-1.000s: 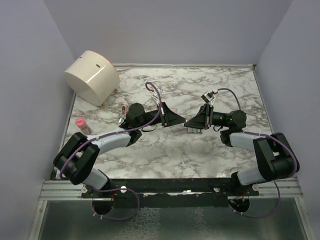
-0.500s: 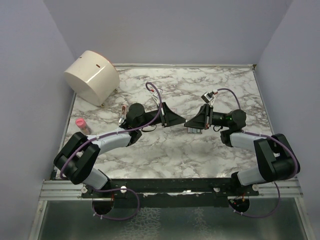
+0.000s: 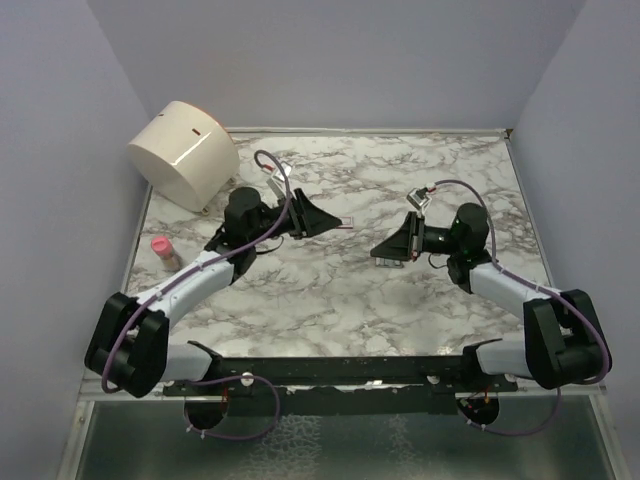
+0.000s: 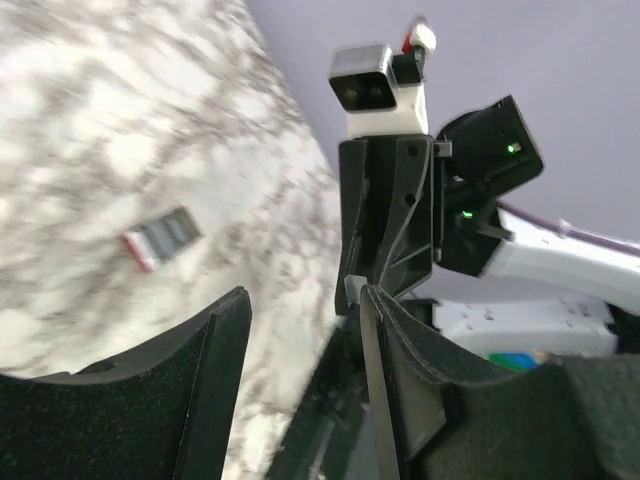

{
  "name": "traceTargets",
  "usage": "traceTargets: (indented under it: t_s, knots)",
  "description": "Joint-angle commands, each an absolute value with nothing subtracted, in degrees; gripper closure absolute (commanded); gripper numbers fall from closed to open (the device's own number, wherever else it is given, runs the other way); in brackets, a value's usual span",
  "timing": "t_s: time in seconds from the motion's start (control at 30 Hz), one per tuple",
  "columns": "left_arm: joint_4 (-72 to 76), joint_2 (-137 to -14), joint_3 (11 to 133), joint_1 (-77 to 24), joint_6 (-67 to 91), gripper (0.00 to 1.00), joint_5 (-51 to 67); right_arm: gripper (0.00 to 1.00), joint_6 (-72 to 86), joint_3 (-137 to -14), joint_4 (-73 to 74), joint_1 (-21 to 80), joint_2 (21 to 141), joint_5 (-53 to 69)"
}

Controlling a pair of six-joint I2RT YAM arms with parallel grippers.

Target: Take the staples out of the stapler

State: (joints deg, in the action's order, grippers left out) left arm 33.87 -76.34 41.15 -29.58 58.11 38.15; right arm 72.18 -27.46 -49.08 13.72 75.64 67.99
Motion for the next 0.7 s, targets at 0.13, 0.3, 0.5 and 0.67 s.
traceTargets:
  t_s: [0.13, 0.3, 0.5, 0.67]
  knots:
    - [-10.55, -71.36, 59.32, -23.31, 27.9, 0.49, 20.71, 0.8, 22.22, -45.76, 23.27, 11.86, 79.2, 39.8]
    - [-14.56, -71.92, 65.25, -23.19, 21.78, 0.49, 16.34, 0.8, 17.5, -53.83, 35.95, 11.94, 84.76, 24.29]
    - [-15.3, -71.83, 65.2, -23.66, 17.7, 0.49, 12.69, 0.81, 15.76, -63.73, 48.61, 12.1, 91.47, 15.75]
    - [-16.4, -70.17, 63.08, -26.6, 15.22, 0.49, 6.76, 0.81, 16.72, -69.07, 54.32, 13.95, 95.68, 12.47]
